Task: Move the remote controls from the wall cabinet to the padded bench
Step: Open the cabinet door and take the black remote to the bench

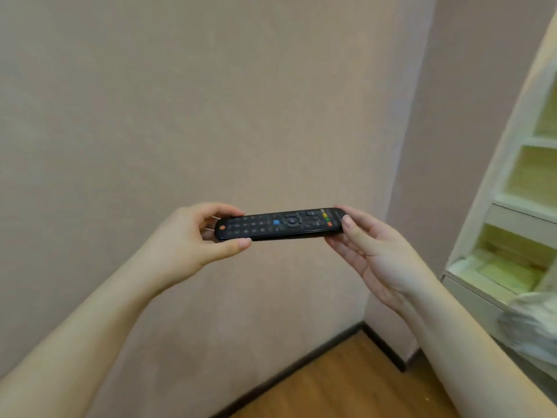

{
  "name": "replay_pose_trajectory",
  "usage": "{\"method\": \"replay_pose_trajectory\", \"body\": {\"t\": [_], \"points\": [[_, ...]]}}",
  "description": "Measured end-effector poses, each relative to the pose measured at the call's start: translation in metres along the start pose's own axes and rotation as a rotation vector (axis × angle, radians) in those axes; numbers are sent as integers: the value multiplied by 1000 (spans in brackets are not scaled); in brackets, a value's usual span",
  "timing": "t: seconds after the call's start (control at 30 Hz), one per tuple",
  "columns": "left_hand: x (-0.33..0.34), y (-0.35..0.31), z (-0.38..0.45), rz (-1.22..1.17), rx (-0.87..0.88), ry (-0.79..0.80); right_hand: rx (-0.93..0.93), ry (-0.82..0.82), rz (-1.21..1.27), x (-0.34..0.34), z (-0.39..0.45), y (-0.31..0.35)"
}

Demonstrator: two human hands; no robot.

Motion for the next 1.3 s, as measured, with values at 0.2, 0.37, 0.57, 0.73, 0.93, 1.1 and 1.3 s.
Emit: {"method": "replay_pose_trajectory", "body": {"t": [0.2, 0.37, 0.57, 0.73, 0.93, 1.1, 1.3], "points": [[98, -68, 39, -13, 178, 120, -111, -132, -45, -100, -24, 57], [195, -111, 67, -107, 194, 274, -128, -263, -116, -193, -56, 103], [299, -165, 92, -90, 298, 408, -135, -444, -191, -284, -91, 141], [373, -193, 112, -83, 391, 519, -152, -561, -197, -341, -109, 159], [445, -213, 150, -27, 579, 580, -219, -758, -253, -391, -100, 167], [482, -225, 191, -49, 674, 630, -249, -834, -286, -409, -81, 181], [516, -233, 237, -173, 655, 773, -284, -902, -272, -434, -65, 178]]}}
Point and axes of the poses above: each hand's wrist, its own z-axis towards the middle knuckle, its own x-axis out of the palm, y = z × x, the point moved 6 cm from there along z, towards the middle knuckle
